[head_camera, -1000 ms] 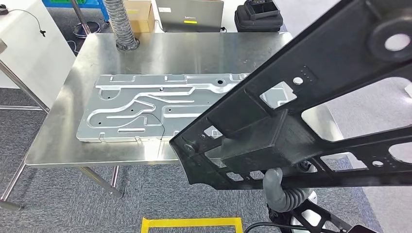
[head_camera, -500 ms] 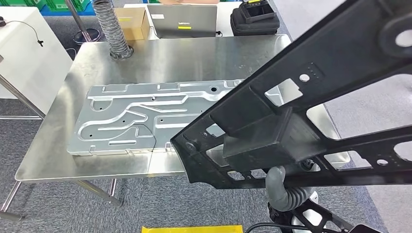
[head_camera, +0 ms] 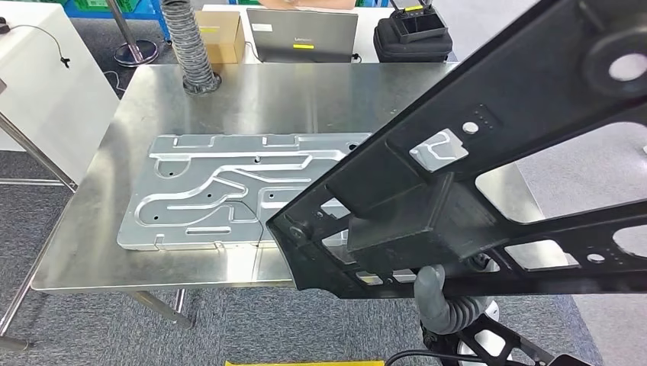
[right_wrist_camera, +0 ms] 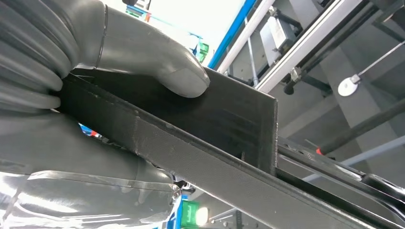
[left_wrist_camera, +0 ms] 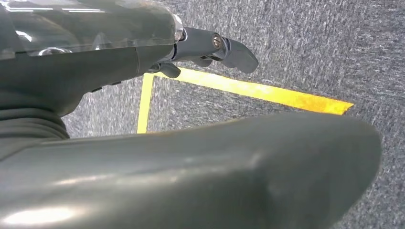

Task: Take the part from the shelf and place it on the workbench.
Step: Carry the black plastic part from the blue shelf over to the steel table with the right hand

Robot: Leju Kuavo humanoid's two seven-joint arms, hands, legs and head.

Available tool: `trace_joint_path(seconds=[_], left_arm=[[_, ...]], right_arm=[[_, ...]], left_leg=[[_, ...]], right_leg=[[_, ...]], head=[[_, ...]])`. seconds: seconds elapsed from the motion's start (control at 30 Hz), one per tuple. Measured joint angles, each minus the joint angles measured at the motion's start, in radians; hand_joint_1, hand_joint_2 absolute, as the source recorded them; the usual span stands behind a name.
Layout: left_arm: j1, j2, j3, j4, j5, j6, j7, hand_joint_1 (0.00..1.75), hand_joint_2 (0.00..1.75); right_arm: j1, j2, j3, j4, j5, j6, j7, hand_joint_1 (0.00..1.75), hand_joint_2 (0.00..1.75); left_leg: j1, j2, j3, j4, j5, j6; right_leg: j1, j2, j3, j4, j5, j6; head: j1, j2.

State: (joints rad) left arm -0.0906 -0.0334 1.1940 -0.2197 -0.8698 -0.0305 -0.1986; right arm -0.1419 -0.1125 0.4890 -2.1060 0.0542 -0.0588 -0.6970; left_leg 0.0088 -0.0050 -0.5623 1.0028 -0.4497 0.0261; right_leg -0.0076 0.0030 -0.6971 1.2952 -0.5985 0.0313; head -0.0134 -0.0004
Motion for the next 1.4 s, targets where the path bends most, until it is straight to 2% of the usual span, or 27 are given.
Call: trace_joint_path(seconds=[0.03,0.1,0.13,0.2,0.3,0.33,0.37,0.4,0.47,0.53,0.57,0.6,0.67,0.73,0.77,0.83,0.93,0.97,1.0,1.07,1.1,1.13,1.17,1.23,1.27,1.3,1.4], left_arm=[[0.000,0.000,0.000,0.000,0.000,0.000,0.000,0.00,0.00],[0.000,0.000,0.000,0.000,0.000,0.000,0.000,0.00,0.00],[0.000,-0.001,0.000,0.000,0.000,0.000,0.000,0.00,0.00],[-0.001,-0.002,0.000,0.000,0.000,0.000,0.000,0.00,0.00],[-0.001,-0.002,0.000,0.000,0.000,0.000,0.000,0.00,0.00],[0.000,-0.002,0.000,0.000,0.000,-0.001,-0.002,0.00,0.00],[0.000,-0.001,0.000,0.000,0.000,-0.004,-0.007,0.00,0.00],[-0.005,0.000,0.000,0.000,0.000,-0.007,-0.013,0.00,0.00],[-0.023,0.002,0.000,0.000,-0.001,-0.014,-0.023,0.00,0.00],[-0.027,0.002,0.000,0.000,0.000,-0.014,-0.027,0.00,0.00],[-0.018,0.003,0.000,0.000,0.001,-0.013,-0.029,0.00,0.00],[-0.007,0.004,0.001,0.000,0.003,-0.013,-0.031,0.00,0.00],[0.004,0.006,0.002,0.000,0.007,-0.013,-0.038,0.00,0.00],[0.004,0.007,0.004,0.000,0.008,-0.014,-0.043,0.00,0.00],[0.004,0.007,0.005,0.000,0.008,-0.015,-0.043,0.00,0.00],[0.006,0.006,0.006,0.000,0.008,-0.015,-0.044,0.00,0.00],[0.011,0.006,0.007,0.000,0.004,-0.015,-0.042,0.00,0.00],[0.012,0.005,0.007,0.000,0.001,-0.015,-0.041,0.00,0.00],[0.012,0.005,0.007,0.000,-0.001,-0.015,-0.041,0.00,0.00],[0.011,0.005,0.007,0.000,-0.005,-0.015,-0.041,0.00,0.00],[0.011,0.005,0.007,0.000,-0.008,-0.016,-0.041,0.00,0.00],[0.010,0.005,0.007,0.000,-0.010,-0.017,-0.042,0.00,0.00],[0.010,0.005,0.007,0.000,-0.012,-0.019,-0.043,0.00,0.00],[0.008,0.004,0.007,0.000,-0.015,-0.025,-0.047,0.00,0.00],[0.007,0.004,0.007,0.000,-0.016,-0.027,-0.049,0.00,0.00],[0.007,0.004,0.007,0.000,-0.018,-0.028,-0.051,0.00,0.00],[0.004,0.004,0.007,0.000,-0.023,-0.028,-0.054,0.00,0.00]], right_arm=[[0.000,0.000,0.000,0.000,0.000,0.000,0.000,1.75,1.75],[0.000,0.000,0.000,0.000,0.000,0.000,0.000,1.75,1.75],[-0.001,0.000,0.000,0.000,0.000,0.000,0.000,1.75,1.75],[-0.001,0.000,0.000,0.000,0.000,0.000,0.000,1.75,1.75],[-0.002,0.000,0.000,0.000,0.000,0.000,0.000,1.75,1.75],[-0.011,-0.001,0.000,0.005,0.013,0.003,0.013,1.75,1.75],[-0.107,0.001,0.003,0.073,0.091,-0.016,0.081,1.75,1.75],[-0.244,0.007,0.005,0.189,0.220,-0.058,0.193,1.75,1.75],[-0.572,0.030,-0.011,0.557,0.682,-0.226,0.532,1.75,1.75],[-0.726,0.047,-0.044,0.863,1.165,-0.364,0.766,1.75,1.75],[-0.771,0.053,-0.057,0.970,1.360,-0.396,0.792,1.75,1.75],[-0.807,0.060,-0.069,1.055,1.510,-0.414,0.767,1.75,1.75],[-0.852,0.076,-0.105,1.157,1.644,-0.429,0.623,1.75,1.75],[-0.864,0.086,-0.153,1.184,1.577,-0.423,0.496,1.75,1.75],[-0.862,0.089,-0.174,1.184,1.506,-0.417,0.459,1.75,1.75],[-0.856,0.093,-0.201,1.179,1.370,-0.408,0.420,1.75,1.75],[-0.835,0.094,-0.248,1.133,0.921,-0.388,0.375,1.75,1.75],[-0.828,0.092,-0.268,1.111,0.745,-0.376,0.361,1.75,1.75],[-0.823,0.089,-0.283,1.094,0.652,-0.363,0.355,1.75,1.75],[-0.810,0.080,-0.301,1.075,0.624,-0.343,0.349,1.75,1.75],[-0.801,0.075,-0.307,1.069,0.641,-0.331,0.346,1.75,1.75],[-0.793,0.070,-0.312,1.067,0.657,-0.318,0.343,1.75,1.75],[-0.788,0.066,-0.316,1.066,0.662,-0.305,0.339,1.75,1.75],[-0.784,0.062,-0.320,1.067,0.650,-0.285,0.328,1.75,1.75],[-0.784,0.061,-0.320,1.069,0.644,-0.278,0.322,1.75,1.75],[-0.784,0.061,-0.320,1.074,0.641,-0.273,0.318,1.75,1.75],[-0.784,0.061,-0.317,1.104,0.643,-0.266,0.314,1.75,1.75]], left_leg=[[-0.001,-0.001,0.003,0.000,-0.002,0.000],[-0.001,-0.002,0.013,0.000,-0.008,-0.003],[-0.002,-0.002,0.016,0.000,-0.010,-0.005],[-0.002,-0.003,0.019,0.000,-0.012,-0.007],[-0.003,-0.002,0.017,0.000,-0.012,-0.010],[-0.004,-0.001,0.015,0.002,-0.010,-0.016],[-0.005,0.001,0.009,0.016,-0.014,-0.024],[-0.004,0.002,-0.007,0.045,-0.024,-0.033],[0.000,0.002,-0.071,0.158,-0.073,-0.049],[0.005,0.001,-0.144,0.276,-0.122,-0.060],[0.006,0.002,-0.159,0.298,-0.124,-0.063],[0.007,0.002,-0.153,0.280,-0.103,-0.065],[0.011,0.002,-0.096,0.150,-0.020,-0.062],[0.009,0.002,-0.052,0.040,0.021,-0.053],[0.007,0.002,-0.046,0.020,0.023,-0.047],[0.004,0.002,-0.047,0.017,0.023,-0.036],[0.008,0.002,-0.044,0.009,0.029,-0.023],[0.010,0.003,-0.043,0.004,0.031,-0.018],[0.010,0.004,-0.041,0.002,0.031,-0.013],[0.009,0.006,-0.039,0.002,0.028,-0.009],[0.009,0.007,-0.037,0.002,0.026,-0.008],[0.009,0.007,-0.035,0.002,0.024,-0.008],[0.009,0.007,-0.031,0.003,0.022,-0.008],[0.008,0.006,-0.026,0.004,0.016,-0.013],[0.006,0.005,-0.025,0.005,0.014,-0.016],[0.005,0.005,-0.025,0.005,0.012,-0.020],[0.004,0.005,-0.022,0.004,0.006,-0.035]], right_leg=[[0.000,0.000,0.010,-0.032,0.027,-0.003],[0.003,-0.001,0.068,-0.175,0.109,-0.015],[0.005,-0.001,0.093,-0.235,0.136,-0.020],[0.009,-0.002,0.111,-0.282,0.149,-0.025],[0.011,-0.002,0.108,-0.284,0.143,-0.026],[0.014,-0.001,0.108,-0.286,0.145,-0.030],[0.012,0.005,0.108,-0.291,0.153,-0.038],[0.009,0.012,0.107,-0.294,0.162,-0.046],[0.003,0.016,0.105,-0.298,0.178,-0.059],[0.007,-0.003,0.102,-0.298,0.179,-0.059],[0.007,-0.009,0.100,-0.297,0.179,-0.059],[0.007,-0.010,0.099,-0.294,0.179,-0.057],[0.004,-0.011,0.100,-0.289,0.175,-0.051],[0.006,-0.015,0.098,-0.285,0.172,-0.041],[0.007,-0.017,0.094,-0.283,0.171,-0.036],[0.009,-0.019,0.087,-0.281,0.170,-0.030],[0.006,-0.016,0.079,-0.258,0.150,-0.015],[0.004,-0.014,0.062,-0.221,0.128,-0.009],[0.001,-0.011,0.033,-0.161,0.098,-0.005],[0.000,-0.008,-0.038,-0.027,0.050,0.000],[0.000,-0.008,-0.061,0.011,0.046,0.002],[0.000,-0.007,-0.064,0.005,0.063,0.002],[0.000,-0.007,-0.046,-0.042,0.097,0.001],[0.001,-0.008,0.023,-0.193,0.171,-0.006],[0.003,-0.008,0.048,-0.249,0.191,-0.010],[0.006,-0.007,0.062,-0.280,0.197,-0.015],[0.007,-0.006,0.069,-0.293,0.195,-0.028]], head=[[0.000,0.000],[0.000,0.000],[0.000,0.000],[0.000,0.000],[0.000,0.000],[0.000,0.000],[0.000,0.000],[-0.001,0.000],[-0.003,0.000],[-0.004,0.000],[-0.004,0.000],[-0.004,0.000],[-0.004,0.000],[-0.004,0.000],[-0.004,0.000],[-0.004,0.000],[-0.004,0.000],[-0.004,0.000],[-0.004,0.000],[-0.004,0.000],[-0.004,0.000],[-0.004,0.000],[-0.004,0.000],[-0.004,0.000],[-0.004,0.000],[-0.004,0.000],[-0.004,0.000]])
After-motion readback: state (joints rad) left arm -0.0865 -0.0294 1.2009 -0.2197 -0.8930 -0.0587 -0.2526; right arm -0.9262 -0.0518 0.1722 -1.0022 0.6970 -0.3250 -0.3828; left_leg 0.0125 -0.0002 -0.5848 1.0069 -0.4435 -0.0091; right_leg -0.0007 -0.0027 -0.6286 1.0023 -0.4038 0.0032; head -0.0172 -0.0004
